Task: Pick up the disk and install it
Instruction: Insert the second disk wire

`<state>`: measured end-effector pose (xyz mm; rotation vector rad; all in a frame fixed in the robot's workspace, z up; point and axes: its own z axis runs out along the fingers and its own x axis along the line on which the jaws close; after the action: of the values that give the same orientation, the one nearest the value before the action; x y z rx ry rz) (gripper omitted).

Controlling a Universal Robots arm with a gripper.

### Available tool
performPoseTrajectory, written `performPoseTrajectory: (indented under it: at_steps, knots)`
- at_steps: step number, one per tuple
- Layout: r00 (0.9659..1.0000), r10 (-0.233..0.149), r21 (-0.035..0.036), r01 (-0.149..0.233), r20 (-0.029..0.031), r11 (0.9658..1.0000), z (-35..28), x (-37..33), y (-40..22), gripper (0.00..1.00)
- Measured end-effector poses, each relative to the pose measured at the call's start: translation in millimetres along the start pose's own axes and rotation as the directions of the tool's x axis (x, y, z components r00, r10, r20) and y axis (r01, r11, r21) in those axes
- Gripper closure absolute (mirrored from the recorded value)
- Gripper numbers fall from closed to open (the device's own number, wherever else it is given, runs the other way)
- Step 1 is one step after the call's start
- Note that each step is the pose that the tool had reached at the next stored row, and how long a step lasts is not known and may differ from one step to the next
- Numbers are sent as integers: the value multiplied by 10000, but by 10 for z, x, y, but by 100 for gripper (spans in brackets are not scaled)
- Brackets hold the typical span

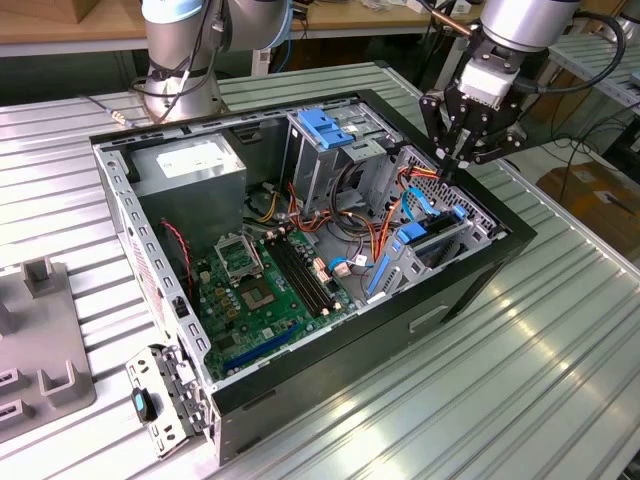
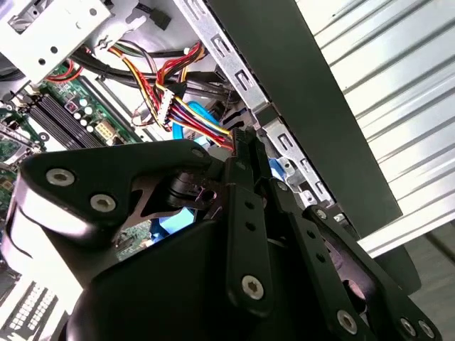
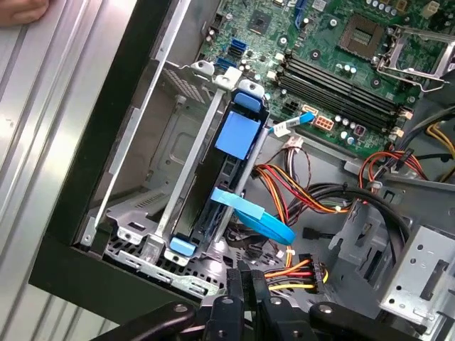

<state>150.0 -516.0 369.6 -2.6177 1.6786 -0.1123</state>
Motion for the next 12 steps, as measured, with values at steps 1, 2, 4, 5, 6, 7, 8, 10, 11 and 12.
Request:
performPoseTrajectory:
  at_steps: [1, 2, 4, 5, 6, 7, 8, 10, 11, 12]
  knots:
    - [10000, 1, 0, -1, 0, 10000, 0, 0, 0, 84]
    - [10000, 3, 0, -3, 1, 10000, 0, 0, 0, 84]
    - [10000, 56, -3, -56, -3, 10000, 1, 0, 0, 84]
    - [9997, 231, -9, -231, -13, 9997, 1, 0, 0, 84]
    - [9993, 376, -16, -376, -23, 9993, 1, 0, 1, 84]
    - [9979, 650, -27, -650, -41, 9979, 2, 0, 1, 84]
    - [9961, 884, -37, -884, -57, 9961, 3, 0, 1, 84]
    - [9924, 1227, -49, -1227, -81, 9924, 4, 0, 1, 84]
    - [9905, 1373, -55, -1373, -91, 9905, 5, 0, 1, 84]
    - [9862, 1651, -64, -1652, -111, 9862, 5, 0, 1, 84]
